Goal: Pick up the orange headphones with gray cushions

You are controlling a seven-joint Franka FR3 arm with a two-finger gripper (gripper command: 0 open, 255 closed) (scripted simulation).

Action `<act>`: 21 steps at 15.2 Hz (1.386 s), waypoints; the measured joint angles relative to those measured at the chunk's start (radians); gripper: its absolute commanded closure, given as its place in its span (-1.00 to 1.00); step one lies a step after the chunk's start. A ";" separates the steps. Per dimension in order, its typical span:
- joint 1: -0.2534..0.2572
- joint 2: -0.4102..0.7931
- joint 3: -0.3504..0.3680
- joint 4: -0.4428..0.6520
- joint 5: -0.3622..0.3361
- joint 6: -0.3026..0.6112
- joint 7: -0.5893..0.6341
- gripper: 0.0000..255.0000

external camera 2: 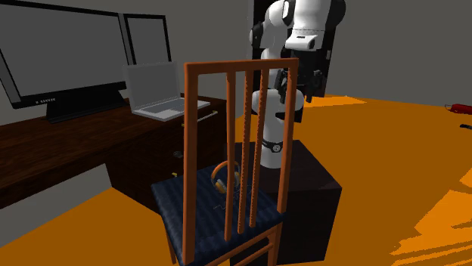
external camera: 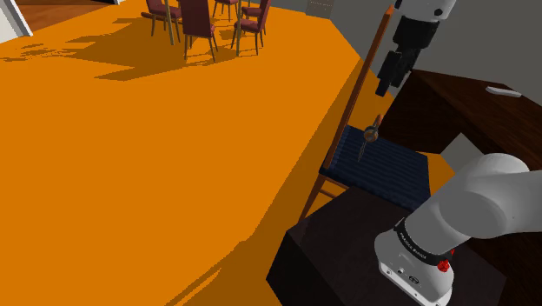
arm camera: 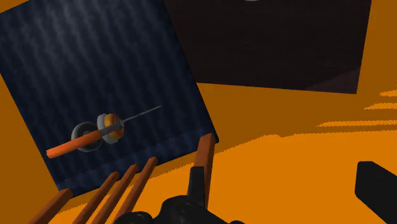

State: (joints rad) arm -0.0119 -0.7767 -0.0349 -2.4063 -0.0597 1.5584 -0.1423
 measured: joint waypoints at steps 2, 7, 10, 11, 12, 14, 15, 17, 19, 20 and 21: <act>-0.006 -0.006 -0.007 -0.020 -0.007 0.022 -0.001 -1.00; -0.061 -0.063 -0.058 -0.172 -0.063 0.196 0.002 -1.00; -0.106 -0.072 -0.104 -0.249 -0.107 0.319 -0.004 -1.00; -0.122 -0.071 -0.121 -0.284 -0.123 0.371 -0.004 -1.00; -0.134 -0.069 -0.129 -0.311 -0.133 0.418 0.003 -1.00; -0.168 -0.051 -0.166 -0.351 -0.165 0.514 -0.002 -1.00; -0.186 -0.035 -0.185 -0.379 -0.183 0.574 -0.002 -1.00; -0.221 -0.024 -0.218 -0.417 -0.212 0.662 -0.004 -1.00; -0.257 0.019 -0.259 -0.460 -0.246 0.783 -0.007 -1.00; -0.272 0.045 -0.277 -0.470 -0.259 0.839 -0.007 -1.00; -0.286 0.071 -0.294 -0.481 -0.272 0.893 -0.007 -1.00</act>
State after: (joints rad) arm -0.2979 -0.7055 -0.3289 -2.8876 -0.3315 2.4519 -0.1495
